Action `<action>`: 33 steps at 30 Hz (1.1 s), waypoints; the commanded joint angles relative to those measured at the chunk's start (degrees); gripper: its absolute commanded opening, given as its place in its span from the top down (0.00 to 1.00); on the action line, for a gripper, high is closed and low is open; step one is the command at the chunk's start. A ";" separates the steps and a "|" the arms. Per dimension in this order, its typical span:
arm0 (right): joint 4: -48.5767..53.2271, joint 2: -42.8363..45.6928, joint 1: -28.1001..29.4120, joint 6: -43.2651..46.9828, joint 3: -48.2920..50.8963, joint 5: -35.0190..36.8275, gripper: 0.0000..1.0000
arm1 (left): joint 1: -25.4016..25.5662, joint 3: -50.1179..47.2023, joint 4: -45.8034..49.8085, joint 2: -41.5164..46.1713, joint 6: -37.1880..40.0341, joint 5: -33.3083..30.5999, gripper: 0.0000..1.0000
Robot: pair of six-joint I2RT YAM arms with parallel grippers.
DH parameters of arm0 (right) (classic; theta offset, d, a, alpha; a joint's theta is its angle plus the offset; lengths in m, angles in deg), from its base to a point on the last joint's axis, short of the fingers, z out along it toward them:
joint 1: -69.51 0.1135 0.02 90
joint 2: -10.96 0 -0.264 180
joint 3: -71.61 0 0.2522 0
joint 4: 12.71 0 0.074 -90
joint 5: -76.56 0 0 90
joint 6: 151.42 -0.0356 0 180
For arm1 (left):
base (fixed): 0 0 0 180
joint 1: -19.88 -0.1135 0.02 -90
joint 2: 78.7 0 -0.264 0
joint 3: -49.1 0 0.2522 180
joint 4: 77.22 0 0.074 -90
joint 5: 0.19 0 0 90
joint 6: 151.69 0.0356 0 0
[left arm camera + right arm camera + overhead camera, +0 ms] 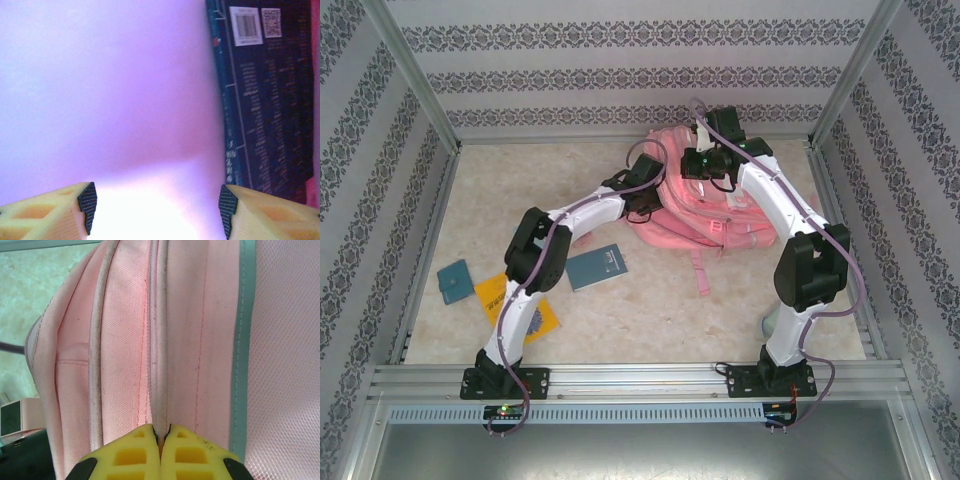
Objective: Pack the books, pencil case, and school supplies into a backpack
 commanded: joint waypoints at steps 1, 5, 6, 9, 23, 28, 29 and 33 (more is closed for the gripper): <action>-2.80 -0.44 -0.42 2.59 -2.48 -0.27 1.00 | -1.63 -2.64 5.06 7.41 2.17 -5.07 0.31; -3.56 -0.83 0.76 1.95 -0.45 0.04 1.00 | -3.39 -6.78 8.42 13.47 2.79 -6.75 0.30; -3.80 -0.90 1.02 1.83 0.15 0.20 1.00 | -3.76 -7.98 9.12 14.99 2.99 -7.03 0.30; -3.88 -1.15 1.55 1.36 1.47 0.28 1.00 | -4.72 -10.43 12.88 19.02 4.00 -8.77 0.30; -6.07 3.05 6.66 -3.35 8.29 2.11 0.56 | -9.39 -33.21 19.16 44.77 5.76 -14.52 0.27; -8.84 6.33 12.07 -6.47 12.48 3.97 0.52 | -12.93 -42.59 24.70 56.61 3.32 -18.28 0.22; -9.29 6.79 13.40 -6.90 13.28 4.62 0.52 | -13.56 -44.12 25.58 58.78 3.15 -18.76 0.21; -11.56 7.03 19.61 -9.70 15.51 6.09 0.51 | -16.63 -51.17 29.59 67.19 0.82 -21.71 0.13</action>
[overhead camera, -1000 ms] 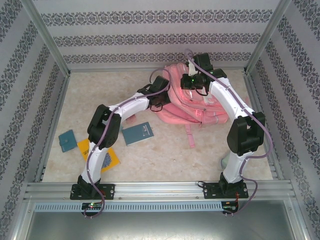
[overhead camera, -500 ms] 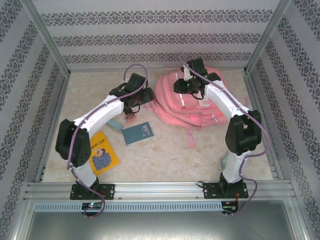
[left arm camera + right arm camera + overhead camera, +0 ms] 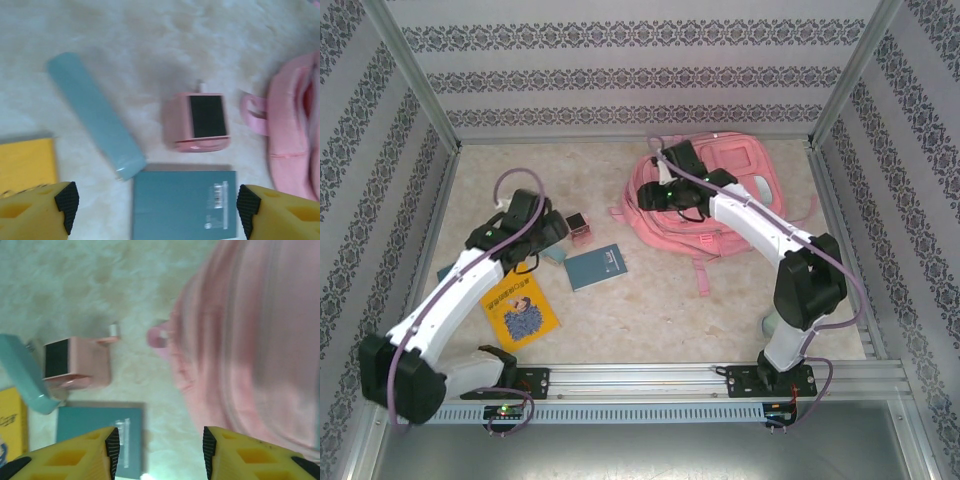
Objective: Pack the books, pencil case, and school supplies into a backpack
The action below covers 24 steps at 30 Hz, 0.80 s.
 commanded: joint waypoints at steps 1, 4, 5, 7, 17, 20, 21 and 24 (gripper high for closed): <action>-3.97 1.03 4.64 -3.93 1.96 1.98 0.51 | -2.51 -4.82 7.38 5.13 -2.66 -4.40 0.13; -6.90 -0.04 9.56 -4.89 2.54 3.02 0.51 | -5.31 -9.10 10.67 9.26 -4.96 -6.17 0.08; -7.46 -0.59 10.90 -5.13 2.40 3.24 0.51 | -6.34 -10.45 11.52 10.13 -6.06 -6.81 0.08; -8.66 -2.09 13.85 -5.76 1.87 3.38 0.51 | -8.99 -13.43 13.10 12.20 -8.02 -6.73 0.07; -16.20 -9.07 23.65 -8.72 1.02 2.40 0.52 | -19.49 -25.02 11.61 17.64 -10.42 -1.35 0.03; -18.12 -11.59 25.34 -10.18 0.39 1.39 0.54 | -21.98 -27.50 9.92 20.12 -9.68 -0.37 0.01; -18.58 -12.53 25.95 -10.55 -0.04 1.21 0.54 | -22.67 -28.53 8.82 20.93 -9.38 0.26 0.01; -19.33 -15.41 27.41 -11.70 -1.64 0.45 0.54 | -24.38 -31.49 5.38 22.85 -9.03 3.37 0.01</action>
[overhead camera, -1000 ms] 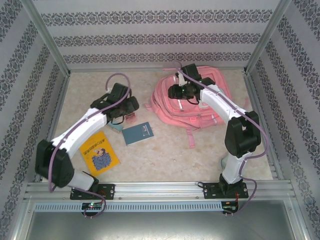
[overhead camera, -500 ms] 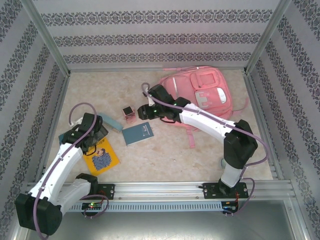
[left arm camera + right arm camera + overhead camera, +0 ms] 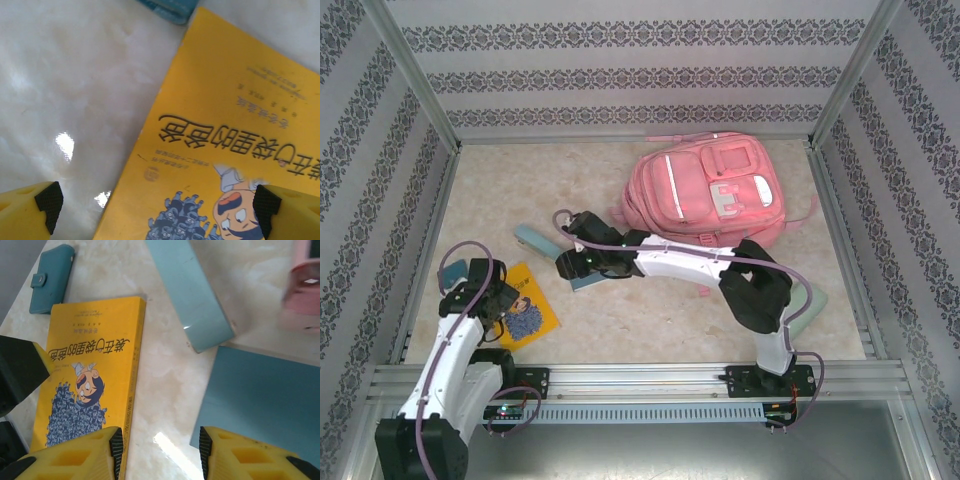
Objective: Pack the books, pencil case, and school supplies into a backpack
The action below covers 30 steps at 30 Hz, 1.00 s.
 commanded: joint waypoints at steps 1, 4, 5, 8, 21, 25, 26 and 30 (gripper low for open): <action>-2.99 -3.16 1.62 -2.63 -2.93 -1.14 0.55 | -1.89 -2.96 -4.33 1.93 -0.22 3.61 0.01; -3.32 -5.70 2.79 -3.32 -4.76 -1.28 0.57 | -2.74 -4.91 -4.93 2.87 -0.73 5.32 0.04; -3.27 -6.42 3.04 -3.50 -5.30 -1.39 0.58 | -2.81 -5.12 -4.63 3.19 -0.80 5.45 0.05; -3.39 -8.75 3.68 -4.32 -6.96 -1.52 0.60 | -2.85 -6.18 -4.15 3.74 -1.48 6.31 0.07; -2.69 -15.87 5.11 -6.31 -10.19 -0.78 0.62 | -2.85 -11.73 -13.06 3.91 -7.27 21.69 0.16; -2.41 -16.33 4.96 -5.79 -10.15 -0.88 0.62 | -2.86 -11.92 -16.11 3.94 -7.51 26.90 0.19; -2.38 -16.43 4.87 -5.55 -10.23 -1.05 0.62 | -2.85 -11.75 -16.75 4.05 -7.27 27.97 0.20; -1.95 -16.85 4.15 -5.16 -10.41 -1.64 0.62 | -2.67 -9.73 -15.86 4.26 -5.69 30.37 0.23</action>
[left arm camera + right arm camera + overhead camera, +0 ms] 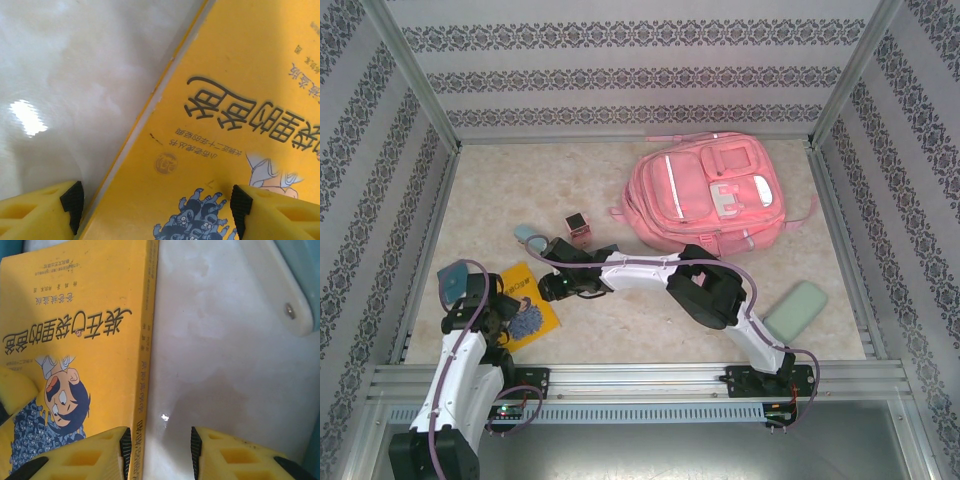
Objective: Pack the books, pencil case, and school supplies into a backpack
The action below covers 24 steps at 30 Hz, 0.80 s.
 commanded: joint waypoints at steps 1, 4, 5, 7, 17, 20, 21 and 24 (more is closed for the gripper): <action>0.75 -1.06 -0.55 0.38 -1.56 -0.48 0.62 | 0.61 -1.29 -9.86 0.00 -1.19 20.66 0.25; 0.82 -1.00 -0.81 0.62 -1.71 -1.22 0.62 | 0.69 0.91 -6.87 0.34 -0.42 21.16 0.23; 0.98 -1.16 -0.83 0.73 -1.88 -1.49 0.62 | 0.69 1.46 -5.92 0.43 0.05 20.57 0.22; 1.12 -1.38 -0.86 0.75 -2.17 -1.52 0.62 | 0.69 1.32 -6.74 0.34 0.65 21.00 0.24; 2.43 -2.01 -2.09 1.97 -2.11 -2.08 0.61 | 0.69 1.28 -1.08 -0.20 2.00 13.69 0.28; 2.98 -2.86 -2.70 2.48 -2.54 -2.85 0.61 | 0.69 0.33 -0.18 -1.10 1.12 12.13 0.35; 3.20 -3.05 -2.84 2.68 -2.65 -2.90 0.61 | 0.69 0.03 -0.07 -1.29 0.90 11.97 0.38; 3.68 -3.40 -2.97 3.59 -2.79 -2.54 0.60 | 0.69 -0.66 0.52 -1.91 -0.03 11.29 0.44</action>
